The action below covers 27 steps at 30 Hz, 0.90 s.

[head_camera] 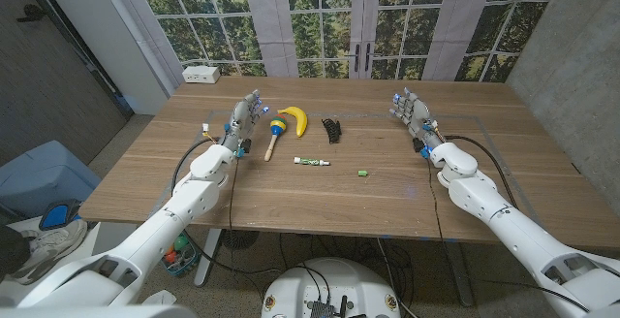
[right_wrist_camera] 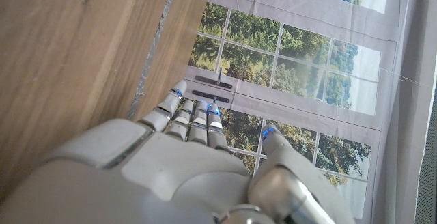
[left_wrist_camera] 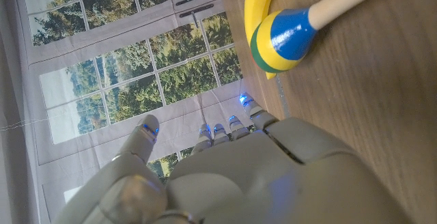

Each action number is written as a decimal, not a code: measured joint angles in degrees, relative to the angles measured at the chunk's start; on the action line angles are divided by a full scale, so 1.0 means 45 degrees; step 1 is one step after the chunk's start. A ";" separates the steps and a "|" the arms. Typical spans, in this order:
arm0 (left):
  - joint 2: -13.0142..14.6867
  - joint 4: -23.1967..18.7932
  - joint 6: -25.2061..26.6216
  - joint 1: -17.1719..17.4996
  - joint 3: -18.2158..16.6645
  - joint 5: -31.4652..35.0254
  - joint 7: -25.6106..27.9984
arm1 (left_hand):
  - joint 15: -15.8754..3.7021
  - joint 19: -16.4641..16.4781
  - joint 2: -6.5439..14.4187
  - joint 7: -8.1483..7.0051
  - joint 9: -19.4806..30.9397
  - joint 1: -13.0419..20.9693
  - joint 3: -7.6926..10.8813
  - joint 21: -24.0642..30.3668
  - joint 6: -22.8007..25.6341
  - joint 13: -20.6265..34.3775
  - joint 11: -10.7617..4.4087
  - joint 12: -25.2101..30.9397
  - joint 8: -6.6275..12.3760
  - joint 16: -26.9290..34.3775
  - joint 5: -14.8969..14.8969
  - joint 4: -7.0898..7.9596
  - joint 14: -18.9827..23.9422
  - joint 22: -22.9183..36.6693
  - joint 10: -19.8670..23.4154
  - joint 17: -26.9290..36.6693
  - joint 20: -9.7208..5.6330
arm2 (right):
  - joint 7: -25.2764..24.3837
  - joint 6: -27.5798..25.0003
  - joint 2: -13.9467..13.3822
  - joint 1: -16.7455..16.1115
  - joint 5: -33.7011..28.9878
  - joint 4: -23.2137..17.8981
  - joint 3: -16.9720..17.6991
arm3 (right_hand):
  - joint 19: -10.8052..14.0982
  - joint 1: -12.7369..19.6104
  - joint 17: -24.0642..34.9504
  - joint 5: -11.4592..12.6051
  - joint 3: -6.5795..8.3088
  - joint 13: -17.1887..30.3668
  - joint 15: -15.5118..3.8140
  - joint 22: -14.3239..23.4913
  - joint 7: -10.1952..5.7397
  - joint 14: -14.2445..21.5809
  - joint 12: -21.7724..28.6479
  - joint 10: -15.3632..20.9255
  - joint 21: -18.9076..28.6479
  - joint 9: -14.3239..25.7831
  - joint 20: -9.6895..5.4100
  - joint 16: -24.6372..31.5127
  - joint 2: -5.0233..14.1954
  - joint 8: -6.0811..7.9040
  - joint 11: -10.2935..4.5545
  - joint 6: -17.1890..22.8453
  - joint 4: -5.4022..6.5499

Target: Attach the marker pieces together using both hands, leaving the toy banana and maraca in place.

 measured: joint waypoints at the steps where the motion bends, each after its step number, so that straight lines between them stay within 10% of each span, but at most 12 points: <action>1: -0.0012 0.0100 -0.0071 -0.0065 0.0032 0.0106 0.0038 | 0.0000 0.0000 0.0000 0.0000 0.0000 0.0000 0.0001 0.0000 0.0000 0.0000 0.0001 0.0000 0.0000 0.0000 0.0000 -0.0001 0.0001 0.0002 0.0001 0.0000 0.0000 | 0.0054 0.0005 0.0017 0.0039 -0.0022 0.0060 -0.0015 | 0.0000 0.0044 0.0000 0.0000 0.0000 0.0000 0.0000 0.0000 0.0000 0.0000 0.0000 0.0000 0.0000 0.0000 0.0000 0.0000 0.0044 0.0000 0.0000 0.0000 0.0000; 27: 0.0660 -0.0176 -0.0747 -0.0458 0.0670 0.3344 0.1802 | 0.0062 0.0708 0.0198 -0.0279 0.0059 0.0300 -0.0109 0.0000 0.1105 -0.0003 -0.0063 0.0285 0.0288 0.0049 -0.0060 -0.0814 0.0897 0.0001 0.0989 -0.0001 0.0253 | -0.0323 0.0533 -0.0334 -0.0565 -0.0221 -0.0735 0.0231 | 0.0045 0.0096 -0.0038 0.0000 0.0033 -0.0003 0.0004 -0.0004 0.0047 0.0100 0.0000 0.0009 -0.0090 -0.0003 -0.0047 0.0000 0.0099 -0.0001 -0.0005 0.0044 -0.0034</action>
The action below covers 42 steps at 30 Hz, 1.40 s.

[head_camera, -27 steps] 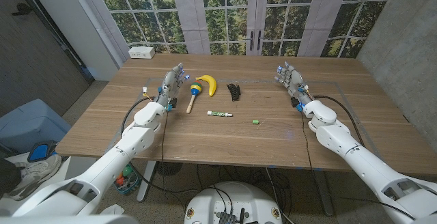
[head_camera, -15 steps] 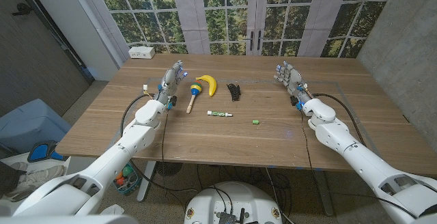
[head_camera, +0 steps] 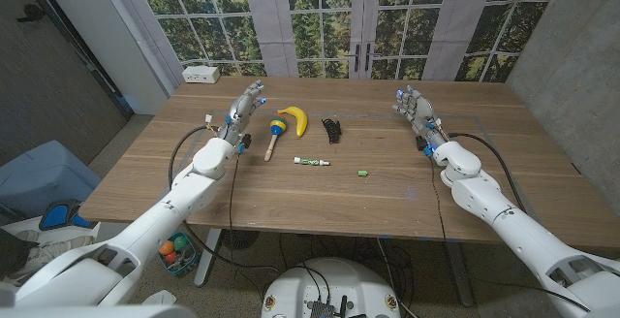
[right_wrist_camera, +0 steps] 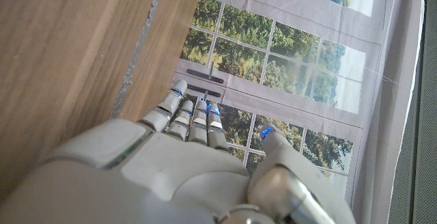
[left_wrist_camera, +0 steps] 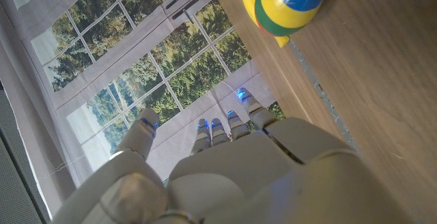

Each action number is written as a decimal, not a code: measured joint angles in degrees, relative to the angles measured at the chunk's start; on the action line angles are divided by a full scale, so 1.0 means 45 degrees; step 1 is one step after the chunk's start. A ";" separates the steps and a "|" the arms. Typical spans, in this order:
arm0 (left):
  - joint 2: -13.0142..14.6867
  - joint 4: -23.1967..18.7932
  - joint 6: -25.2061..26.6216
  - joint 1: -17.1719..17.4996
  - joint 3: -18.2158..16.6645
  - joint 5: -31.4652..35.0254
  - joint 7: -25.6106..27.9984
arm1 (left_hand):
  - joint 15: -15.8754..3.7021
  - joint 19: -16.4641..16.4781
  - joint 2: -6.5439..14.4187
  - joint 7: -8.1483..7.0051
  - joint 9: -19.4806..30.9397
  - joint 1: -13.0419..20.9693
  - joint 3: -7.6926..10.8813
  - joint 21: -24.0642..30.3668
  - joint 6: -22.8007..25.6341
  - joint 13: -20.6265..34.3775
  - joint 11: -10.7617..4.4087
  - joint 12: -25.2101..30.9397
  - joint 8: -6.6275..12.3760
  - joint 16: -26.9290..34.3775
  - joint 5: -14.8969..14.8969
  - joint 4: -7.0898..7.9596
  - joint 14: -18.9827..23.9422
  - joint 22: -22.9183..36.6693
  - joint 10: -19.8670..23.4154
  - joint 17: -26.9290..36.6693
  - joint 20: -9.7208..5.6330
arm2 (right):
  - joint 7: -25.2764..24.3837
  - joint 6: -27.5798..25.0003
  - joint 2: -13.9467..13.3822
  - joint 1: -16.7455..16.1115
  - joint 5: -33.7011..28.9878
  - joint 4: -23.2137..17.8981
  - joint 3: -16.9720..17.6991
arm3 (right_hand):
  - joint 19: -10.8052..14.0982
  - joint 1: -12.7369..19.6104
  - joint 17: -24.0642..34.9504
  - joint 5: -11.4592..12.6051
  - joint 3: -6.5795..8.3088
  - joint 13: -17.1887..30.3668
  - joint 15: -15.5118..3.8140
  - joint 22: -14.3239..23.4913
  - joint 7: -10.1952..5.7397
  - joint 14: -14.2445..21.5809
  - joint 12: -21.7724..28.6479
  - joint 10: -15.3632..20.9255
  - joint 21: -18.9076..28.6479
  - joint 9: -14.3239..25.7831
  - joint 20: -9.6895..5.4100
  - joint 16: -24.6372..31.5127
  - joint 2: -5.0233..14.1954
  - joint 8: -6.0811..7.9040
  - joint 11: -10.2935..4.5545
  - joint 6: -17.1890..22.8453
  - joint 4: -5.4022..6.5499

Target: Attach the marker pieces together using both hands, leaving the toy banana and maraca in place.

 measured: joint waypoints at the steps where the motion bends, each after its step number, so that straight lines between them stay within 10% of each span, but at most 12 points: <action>1: 0.0052 -0.0063 0.0004 0.0011 0.0020 0.0184 0.0091 | 0.0001 0.0043 0.0000 -0.0044 -0.0001 0.0000 -0.0021 0.0000 0.0045 0.0000 0.0039 0.0000 0.0047 0.0000 0.0000 -0.0021 0.0003 0.0000 0.0039 0.0000 0.0044 | -0.0012 0.0015 -0.0013 -0.0037 -0.0003 -0.0041 0.0015 | 0.0053 0.0000 0.0000 0.0000 0.0000 0.0000 -0.0026 0.0000 0.0000 0.0059 0.0000 0.0084 0.0000 0.0000 0.0053 0.0043 0.0000 0.0000 0.0007 0.0000 0.0000; 42: 0.3052 -0.4324 0.2402 0.0426 0.0906 0.7007 0.1509 | -0.0041 0.0472 -0.0033 -0.0337 -0.0004 0.0438 -0.0087 -0.0154 0.0973 -0.0003 -0.0203 0.0110 0.0048 0.0088 -0.0099 -0.0580 0.0637 -0.0002 0.1067 -0.0004 0.0479 | -0.0617 0.0836 -0.0415 -0.1285 -0.0257 -0.1071 0.0465 | 0.0434 0.0453 -0.0176 0.0000 0.0154 -0.0003 0.0111 -0.0003 0.0091 0.0285 0.0095 0.0308 -0.0170 -0.0004 0.0022 0.0095 0.0051 -0.0001 0.0095 0.0227 -0.0512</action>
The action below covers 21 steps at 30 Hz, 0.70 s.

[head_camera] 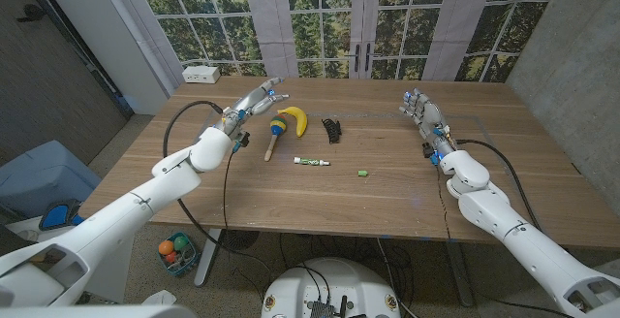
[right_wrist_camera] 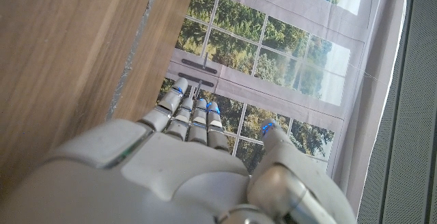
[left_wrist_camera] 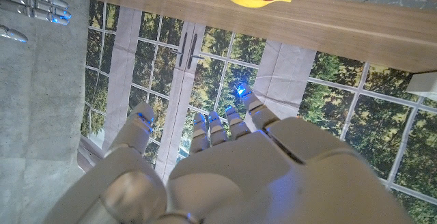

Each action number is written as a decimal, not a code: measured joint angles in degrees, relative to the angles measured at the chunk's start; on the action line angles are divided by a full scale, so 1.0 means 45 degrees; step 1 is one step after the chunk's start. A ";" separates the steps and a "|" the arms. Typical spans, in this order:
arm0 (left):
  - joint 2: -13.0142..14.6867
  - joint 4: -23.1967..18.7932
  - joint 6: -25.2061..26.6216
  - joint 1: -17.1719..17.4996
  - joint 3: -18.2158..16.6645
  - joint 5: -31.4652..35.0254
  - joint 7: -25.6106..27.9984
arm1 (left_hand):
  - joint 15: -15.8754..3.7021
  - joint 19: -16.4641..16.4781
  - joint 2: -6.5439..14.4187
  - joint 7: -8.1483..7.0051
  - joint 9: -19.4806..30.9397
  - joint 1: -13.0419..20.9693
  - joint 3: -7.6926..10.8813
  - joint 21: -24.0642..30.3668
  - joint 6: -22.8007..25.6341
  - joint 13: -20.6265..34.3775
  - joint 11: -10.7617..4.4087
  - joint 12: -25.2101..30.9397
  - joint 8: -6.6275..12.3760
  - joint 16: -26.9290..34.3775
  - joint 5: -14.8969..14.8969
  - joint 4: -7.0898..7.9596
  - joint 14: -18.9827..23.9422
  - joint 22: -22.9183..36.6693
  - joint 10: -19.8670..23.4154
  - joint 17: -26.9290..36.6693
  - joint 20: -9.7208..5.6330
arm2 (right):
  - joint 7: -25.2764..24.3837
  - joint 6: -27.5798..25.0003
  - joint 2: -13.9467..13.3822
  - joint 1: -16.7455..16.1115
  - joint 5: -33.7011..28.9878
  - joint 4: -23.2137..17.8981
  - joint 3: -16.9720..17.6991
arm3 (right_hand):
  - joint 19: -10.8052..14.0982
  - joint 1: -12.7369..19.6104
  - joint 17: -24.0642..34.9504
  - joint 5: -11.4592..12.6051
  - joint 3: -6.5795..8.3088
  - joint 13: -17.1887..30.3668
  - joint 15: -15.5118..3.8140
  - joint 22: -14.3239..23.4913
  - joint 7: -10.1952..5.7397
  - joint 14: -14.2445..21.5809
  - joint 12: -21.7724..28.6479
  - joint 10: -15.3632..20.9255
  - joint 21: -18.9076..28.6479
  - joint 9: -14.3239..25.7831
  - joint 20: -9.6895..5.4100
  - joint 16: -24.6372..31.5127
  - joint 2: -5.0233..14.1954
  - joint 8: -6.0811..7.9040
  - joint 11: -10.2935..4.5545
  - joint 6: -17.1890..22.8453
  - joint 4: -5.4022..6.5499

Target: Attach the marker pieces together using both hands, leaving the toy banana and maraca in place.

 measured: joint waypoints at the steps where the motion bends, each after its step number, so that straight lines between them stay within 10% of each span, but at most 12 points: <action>1: 0.0088 -0.0139 0.0094 0.0009 0.0027 0.0260 0.0000 | 0.0000 0.0000 0.0000 0.0000 0.0000 0.0000 0.0000 0.0000 0.0000 0.0000 -0.0025 0.0000 0.0000 0.0000 0.0000 0.0000 0.0000 0.0000 0.0025 0.0000 0.0000 | -0.0016 0.0030 -0.0015 -0.0057 0.0004 -0.0034 0.0022 | 0.0000 0.0000 0.0000 0.0000 0.0000 0.0000 0.0000 0.0000 0.0000 0.0000 0.0000 0.0000 0.0000 0.0000 0.0000 0.0000 0.0000 0.0000 0.0000 0.0000 0.0000; 21: 0.1172 -0.1934 0.1297 0.0039 0.0346 0.2981 -0.0879 | 0.0000 0.0217 -0.0175 -0.0236 0.0064 0.0610 0.0113 -0.0046 0.0272 0.0067 -0.0194 -0.0075 0.0052 -0.0050 0.0000 -0.0226 0.0008 0.0058 0.0194 -0.0001 -0.0036 | -0.0267 0.0309 -0.0112 -0.0670 0.0039 -0.0428 0.0266 | -0.0002 -0.0001 0.0002 0.0000 -0.0104 -0.0001 0.0000 -0.0001 0.0001 -0.0001 0.0000 -0.0001 -0.0139 -0.0001 0.0001 0.0000 0.0000 0.0000 0.0000 -0.0001 -0.0103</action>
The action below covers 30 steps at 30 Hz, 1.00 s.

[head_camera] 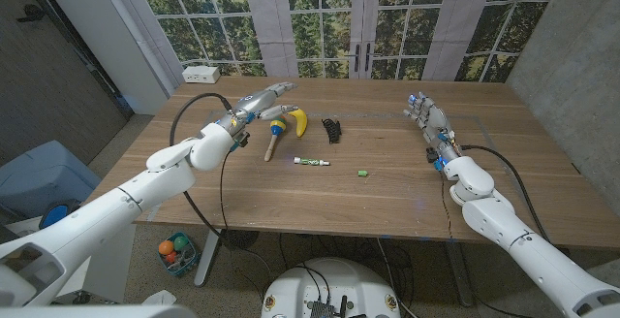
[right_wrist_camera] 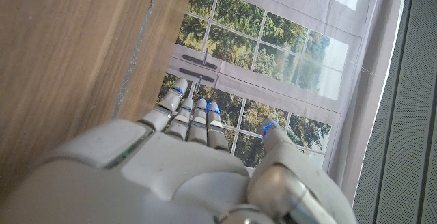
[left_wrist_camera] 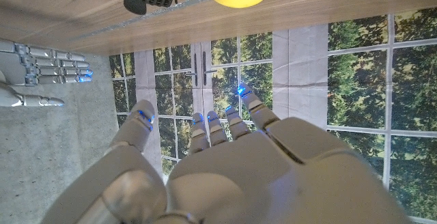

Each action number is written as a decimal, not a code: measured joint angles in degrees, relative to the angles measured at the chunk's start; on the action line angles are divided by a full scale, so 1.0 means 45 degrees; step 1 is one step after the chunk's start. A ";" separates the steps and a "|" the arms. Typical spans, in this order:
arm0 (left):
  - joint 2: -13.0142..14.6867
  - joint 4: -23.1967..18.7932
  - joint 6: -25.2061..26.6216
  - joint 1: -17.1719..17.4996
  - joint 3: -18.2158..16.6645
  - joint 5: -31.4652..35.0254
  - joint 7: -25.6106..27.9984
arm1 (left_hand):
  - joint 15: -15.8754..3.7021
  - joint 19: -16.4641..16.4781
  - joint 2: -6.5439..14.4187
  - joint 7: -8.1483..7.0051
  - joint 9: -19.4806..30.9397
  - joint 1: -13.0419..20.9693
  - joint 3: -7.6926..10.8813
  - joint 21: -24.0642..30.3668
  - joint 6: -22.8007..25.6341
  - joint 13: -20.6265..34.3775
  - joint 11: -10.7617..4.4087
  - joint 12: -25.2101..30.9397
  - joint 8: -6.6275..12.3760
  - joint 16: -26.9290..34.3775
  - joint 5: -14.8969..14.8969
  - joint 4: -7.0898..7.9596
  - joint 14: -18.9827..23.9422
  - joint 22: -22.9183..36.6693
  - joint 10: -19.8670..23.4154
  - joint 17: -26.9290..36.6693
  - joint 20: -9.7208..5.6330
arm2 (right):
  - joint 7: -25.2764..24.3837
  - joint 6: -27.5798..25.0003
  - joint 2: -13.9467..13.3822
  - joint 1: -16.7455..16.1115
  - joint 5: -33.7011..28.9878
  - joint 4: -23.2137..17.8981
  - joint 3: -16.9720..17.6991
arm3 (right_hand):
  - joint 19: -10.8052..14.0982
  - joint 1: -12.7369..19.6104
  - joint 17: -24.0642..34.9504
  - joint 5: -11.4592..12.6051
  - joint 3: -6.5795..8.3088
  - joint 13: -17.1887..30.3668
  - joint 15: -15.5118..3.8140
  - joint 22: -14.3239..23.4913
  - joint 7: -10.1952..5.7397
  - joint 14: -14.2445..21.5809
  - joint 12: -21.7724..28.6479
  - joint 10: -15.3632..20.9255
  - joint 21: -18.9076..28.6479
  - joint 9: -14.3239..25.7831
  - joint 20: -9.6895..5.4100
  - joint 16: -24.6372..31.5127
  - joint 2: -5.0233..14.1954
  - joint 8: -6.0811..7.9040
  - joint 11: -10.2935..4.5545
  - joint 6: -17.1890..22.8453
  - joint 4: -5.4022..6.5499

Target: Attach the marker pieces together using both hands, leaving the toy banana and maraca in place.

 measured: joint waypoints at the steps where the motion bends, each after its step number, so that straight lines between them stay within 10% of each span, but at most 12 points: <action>1: 0.0056 -0.0118 0.0076 -0.0016 0.0027 0.0138 -0.0107 | 0.0004 0.0014 -0.0075 0.0001 0.0000 0.0075 0.0015 0.0000 0.0094 0.0001 -0.0047 0.0000 0.0053 0.0000 0.0000 -0.0042 0.0099 0.0000 0.0047 0.0000 -0.0014 | -0.0014 0.0020 -0.0004 -0.0033 0.0000 -0.0021 0.0011 | 0.0000 0.0000 0.0000 0.0000 -0.0002 0.0000 0.0000 0.0000 0.0000 0.0000 0.0000 0.0000 0.0000 0.0000 0.0000 0.0000 0.0000 0.0000 0.0000 0.0000 -0.0002; 30: 0.0995 -0.2138 0.1384 -0.0487 0.0515 0.3066 -0.3046 | -0.0022 0.0697 -0.0647 -0.0013 -0.0003 0.1281 -0.0136 -0.0099 0.2524 -0.0001 -0.0264 0.0161 0.0648 0.0050 0.0000 -0.0102 0.1062 -0.0002 0.1810 -0.0001 -0.0105 | -0.0370 0.0281 -0.0075 -0.0628 -0.0064 -0.0474 0.0292 | 0.0045 0.0000 -0.0060 -0.0058 -0.0072 -0.0001 0.0045 0.0071 0.0069 0.0044 0.0000 0.0069 -0.0143 0.0000 0.0047 0.0000 0.0000 0.0000 0.0070 0.0069 -0.0180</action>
